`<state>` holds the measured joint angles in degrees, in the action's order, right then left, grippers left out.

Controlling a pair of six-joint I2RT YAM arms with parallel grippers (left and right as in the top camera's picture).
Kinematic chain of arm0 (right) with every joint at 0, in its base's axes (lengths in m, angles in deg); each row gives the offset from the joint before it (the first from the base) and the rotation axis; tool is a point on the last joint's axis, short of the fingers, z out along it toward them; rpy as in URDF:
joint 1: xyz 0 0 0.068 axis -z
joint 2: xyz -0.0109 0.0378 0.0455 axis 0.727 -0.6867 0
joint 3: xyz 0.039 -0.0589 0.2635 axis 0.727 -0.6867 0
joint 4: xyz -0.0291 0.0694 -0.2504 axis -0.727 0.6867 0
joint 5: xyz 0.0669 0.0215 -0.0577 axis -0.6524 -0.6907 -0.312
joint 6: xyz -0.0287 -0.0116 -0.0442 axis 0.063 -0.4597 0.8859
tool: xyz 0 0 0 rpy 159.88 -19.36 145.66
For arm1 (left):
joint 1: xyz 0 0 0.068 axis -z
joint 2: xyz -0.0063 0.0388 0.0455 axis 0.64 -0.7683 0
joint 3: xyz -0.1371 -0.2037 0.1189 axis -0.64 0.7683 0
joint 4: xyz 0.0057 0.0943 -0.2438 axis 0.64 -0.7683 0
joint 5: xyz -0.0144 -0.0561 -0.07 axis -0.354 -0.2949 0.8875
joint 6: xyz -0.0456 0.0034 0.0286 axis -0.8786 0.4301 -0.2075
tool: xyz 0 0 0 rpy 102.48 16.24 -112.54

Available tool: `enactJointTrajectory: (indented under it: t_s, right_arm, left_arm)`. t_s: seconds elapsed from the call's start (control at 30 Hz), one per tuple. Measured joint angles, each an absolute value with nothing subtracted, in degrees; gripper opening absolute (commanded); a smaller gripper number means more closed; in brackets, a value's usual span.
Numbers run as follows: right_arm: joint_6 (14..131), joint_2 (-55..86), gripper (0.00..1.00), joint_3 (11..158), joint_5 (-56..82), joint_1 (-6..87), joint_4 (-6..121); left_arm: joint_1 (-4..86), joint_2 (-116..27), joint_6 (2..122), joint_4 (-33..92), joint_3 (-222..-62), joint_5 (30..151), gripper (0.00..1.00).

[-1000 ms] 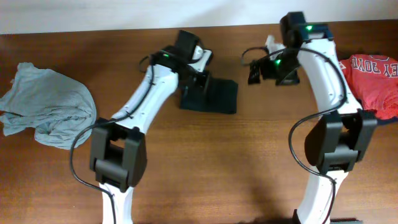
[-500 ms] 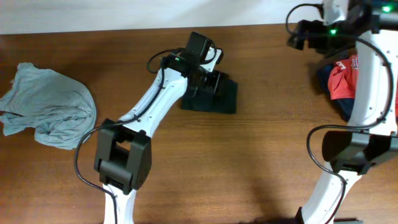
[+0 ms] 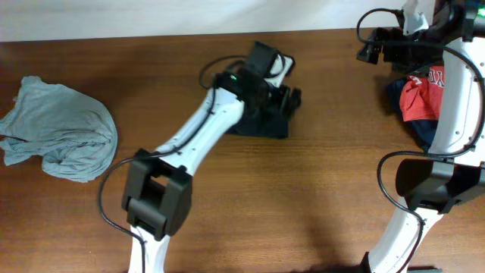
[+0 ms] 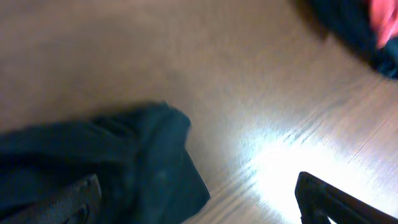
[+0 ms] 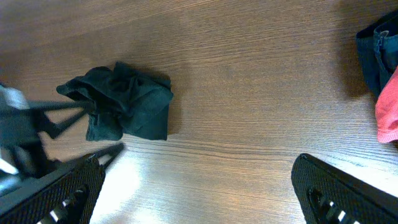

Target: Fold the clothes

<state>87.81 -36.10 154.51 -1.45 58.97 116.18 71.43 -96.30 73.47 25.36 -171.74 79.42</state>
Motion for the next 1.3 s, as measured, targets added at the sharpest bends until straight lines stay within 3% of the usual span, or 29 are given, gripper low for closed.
enactJointTrajectory:
  t_s: [0.37,0.77,0.9,1.17,1.3]
  right_arm:
    - [87.83,-36.12,0.99,154.08,-1.45,57.62,117.49]
    - [81.78,-36.45,0.99,138.51,4.89,37.09,108.03]
    - [76.49,-36.51,1.00,133.29,9.68,30.23,102.15]
    - [65.26,-36.53,0.84,127.78,19.97,21.92,92.77]
    - [62.24,-36.53,0.82,124.94,23.32,20.50,88.60]
  left_arm:
    - [56.83,-87.18,64.88,25.53,-177.03,84.25,0.99]
    - [38.54,-84.14,57.80,14.93,-177.94,82.52,0.99]
    - [37.01,-84.14,57.62,11.74,-177.94,79.98,0.99]
    - [37.03,-84.14,57.73,11.06,-177.94,77.08,0.99]
    - [37.03,-84.14,57.89,11.04,-177.92,76.60,0.99]
